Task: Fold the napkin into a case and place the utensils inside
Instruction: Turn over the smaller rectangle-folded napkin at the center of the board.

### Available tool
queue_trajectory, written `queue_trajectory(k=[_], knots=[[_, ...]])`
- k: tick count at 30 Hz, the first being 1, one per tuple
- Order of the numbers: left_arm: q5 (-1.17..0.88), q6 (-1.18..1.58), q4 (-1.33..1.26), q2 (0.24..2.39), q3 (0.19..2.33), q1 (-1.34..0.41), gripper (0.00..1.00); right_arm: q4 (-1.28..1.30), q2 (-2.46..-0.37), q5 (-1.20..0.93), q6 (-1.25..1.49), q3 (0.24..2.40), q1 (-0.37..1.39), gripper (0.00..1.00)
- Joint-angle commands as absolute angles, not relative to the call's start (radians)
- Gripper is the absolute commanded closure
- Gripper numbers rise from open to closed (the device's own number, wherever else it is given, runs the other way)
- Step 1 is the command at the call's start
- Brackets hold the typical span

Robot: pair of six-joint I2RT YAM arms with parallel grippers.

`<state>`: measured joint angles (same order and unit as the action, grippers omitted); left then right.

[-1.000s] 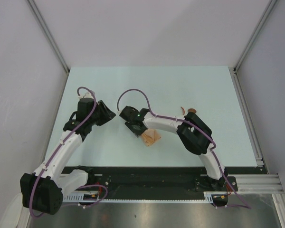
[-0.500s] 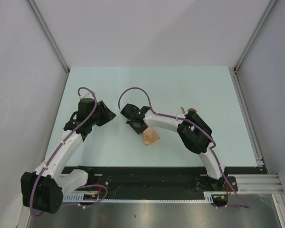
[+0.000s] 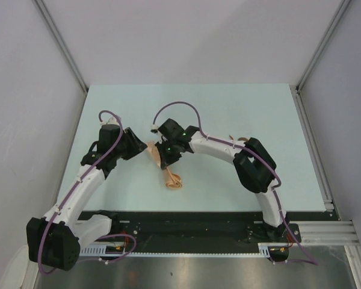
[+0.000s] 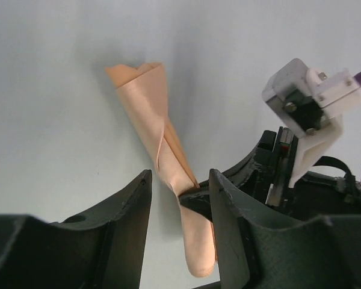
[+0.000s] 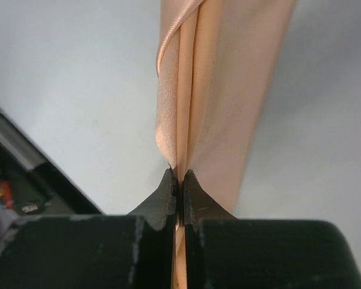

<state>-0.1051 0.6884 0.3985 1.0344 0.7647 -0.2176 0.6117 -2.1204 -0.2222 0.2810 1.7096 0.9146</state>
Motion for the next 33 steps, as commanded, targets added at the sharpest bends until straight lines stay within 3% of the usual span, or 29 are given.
queue_trajectory(k=[1, 6, 14, 26, 31, 33], knots=[[-0.117, 0.683, 0.379, 1.017, 0.761, -0.207, 0.52, 0.378, -2.004, -0.475, 0.458, 1.620, 0.865, 1.00], [-0.120, 0.678, 0.382, 1.015, 0.762, -0.206, 0.52, -0.034, -1.979, -0.719, 0.742, 1.376, 0.784, 1.00], [-0.132, 0.678, 0.373, 1.026, 0.758, -0.204, 0.52, -0.706, -2.057, -0.870, 1.130, 1.089, 0.675, 1.00], [-0.187, 0.673, 0.290, 1.075, 0.733, -0.204, 0.51, -0.776, -2.083, -0.888, 1.091, 0.963, 0.591, 1.00], [-0.227, 0.669, 0.253, 1.147, 0.735, -0.215, 0.50, -0.746, -2.112, -0.910, 1.060, 0.963, 0.554, 0.92], [-0.242, 0.678, 0.230, 1.170, 0.739, -0.221, 0.50, -0.736, -2.126, -0.920, 1.045, 0.960, 0.539, 0.80]])
